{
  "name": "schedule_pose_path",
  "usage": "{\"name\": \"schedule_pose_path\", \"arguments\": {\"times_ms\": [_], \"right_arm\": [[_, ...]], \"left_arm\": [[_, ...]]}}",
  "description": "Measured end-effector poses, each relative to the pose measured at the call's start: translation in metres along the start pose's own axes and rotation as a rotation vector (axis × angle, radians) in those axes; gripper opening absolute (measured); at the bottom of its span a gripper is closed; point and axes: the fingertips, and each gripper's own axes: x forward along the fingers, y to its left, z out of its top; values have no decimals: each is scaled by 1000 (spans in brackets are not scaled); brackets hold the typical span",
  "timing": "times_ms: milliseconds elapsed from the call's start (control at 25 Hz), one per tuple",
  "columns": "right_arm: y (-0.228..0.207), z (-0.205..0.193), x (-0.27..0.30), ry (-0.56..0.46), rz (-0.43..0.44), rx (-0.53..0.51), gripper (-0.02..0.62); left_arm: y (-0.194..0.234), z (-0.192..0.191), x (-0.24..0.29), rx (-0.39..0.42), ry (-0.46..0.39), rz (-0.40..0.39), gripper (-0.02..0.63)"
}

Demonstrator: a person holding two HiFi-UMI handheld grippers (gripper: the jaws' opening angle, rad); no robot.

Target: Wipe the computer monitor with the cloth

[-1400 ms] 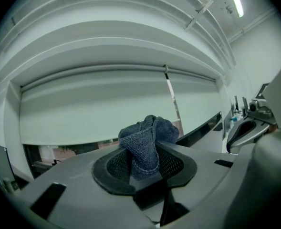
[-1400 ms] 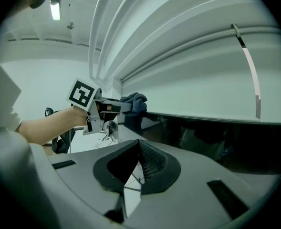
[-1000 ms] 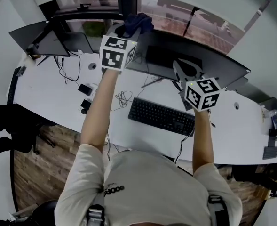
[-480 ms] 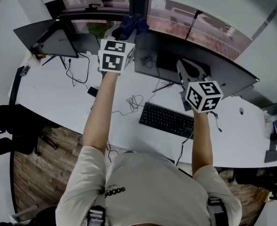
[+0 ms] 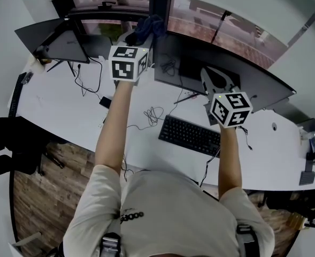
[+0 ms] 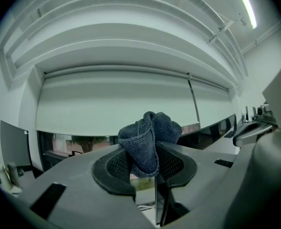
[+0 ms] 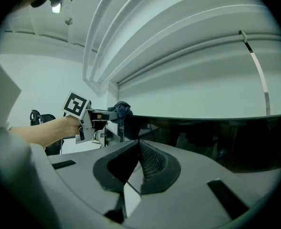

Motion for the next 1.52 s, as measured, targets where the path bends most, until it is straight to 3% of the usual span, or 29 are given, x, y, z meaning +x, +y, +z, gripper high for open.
{"name": "schedule_pose_path", "arguments": {"times_ms": [240,1040,1520], "right_arm": [[-1,1,-5,1,-1,-10,-3],[-1,-15,-7,35,-17,-17,-3],[-5,-28,-4,67,-32,-11,-3]], "left_arm": [[13,-3,1,-19,8,35,129],[17,-37,9,-141,33,10,129],[10,-89,20,-172,131,-31,127]]}}
